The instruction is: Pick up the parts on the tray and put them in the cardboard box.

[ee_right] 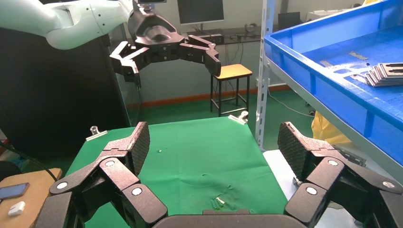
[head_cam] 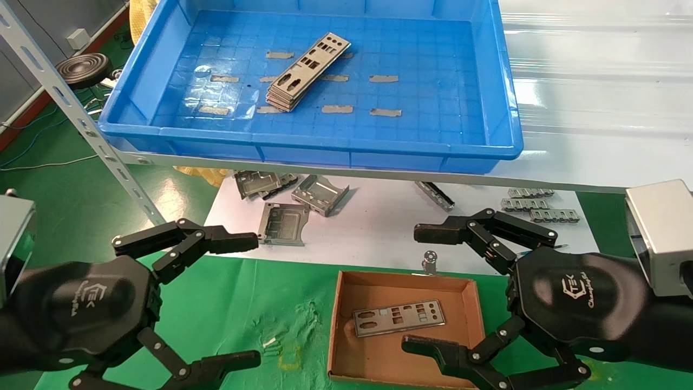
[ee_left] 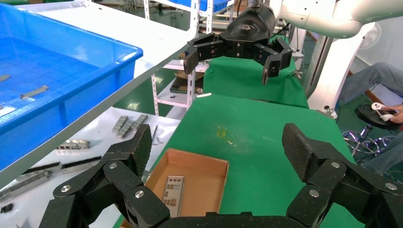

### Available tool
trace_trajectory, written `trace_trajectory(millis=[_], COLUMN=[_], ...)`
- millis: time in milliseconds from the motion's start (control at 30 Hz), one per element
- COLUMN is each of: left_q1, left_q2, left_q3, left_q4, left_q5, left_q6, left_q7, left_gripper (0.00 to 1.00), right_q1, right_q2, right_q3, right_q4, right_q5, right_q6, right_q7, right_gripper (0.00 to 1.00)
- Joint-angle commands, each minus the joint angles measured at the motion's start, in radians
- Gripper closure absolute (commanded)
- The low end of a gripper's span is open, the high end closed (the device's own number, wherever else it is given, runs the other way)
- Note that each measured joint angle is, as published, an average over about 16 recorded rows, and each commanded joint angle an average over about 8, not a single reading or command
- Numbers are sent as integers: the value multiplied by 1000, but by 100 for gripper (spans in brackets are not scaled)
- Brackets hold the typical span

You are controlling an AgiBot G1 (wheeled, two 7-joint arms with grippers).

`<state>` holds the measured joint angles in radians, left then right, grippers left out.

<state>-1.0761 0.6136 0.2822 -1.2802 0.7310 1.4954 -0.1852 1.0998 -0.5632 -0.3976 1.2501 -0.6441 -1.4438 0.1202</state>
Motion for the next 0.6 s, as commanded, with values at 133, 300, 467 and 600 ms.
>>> trace_trajectory(millis=[133, 300, 467, 600], left_q1=[0, 0, 0, 0], left_q2=[0, 0, 0, 0], left_q3=[0, 0, 0, 0], left_q4=[0, 0, 0, 0], left_q5=[0, 0, 0, 0], left_q6=[0, 0, 0, 0], left_q7=[0, 0, 0, 0], left_gripper=[0, 0, 0, 0], right_q1=[0, 0, 0, 0], right_q2=[0, 0, 0, 0], right_q3=[0, 0, 0, 0], right_q4=[0, 0, 0, 0], right_q5=[0, 0, 0, 0], right_q6=[0, 0, 0, 0], right_q7=[0, 0, 0, 0], right_gripper=[0, 0, 0, 0])
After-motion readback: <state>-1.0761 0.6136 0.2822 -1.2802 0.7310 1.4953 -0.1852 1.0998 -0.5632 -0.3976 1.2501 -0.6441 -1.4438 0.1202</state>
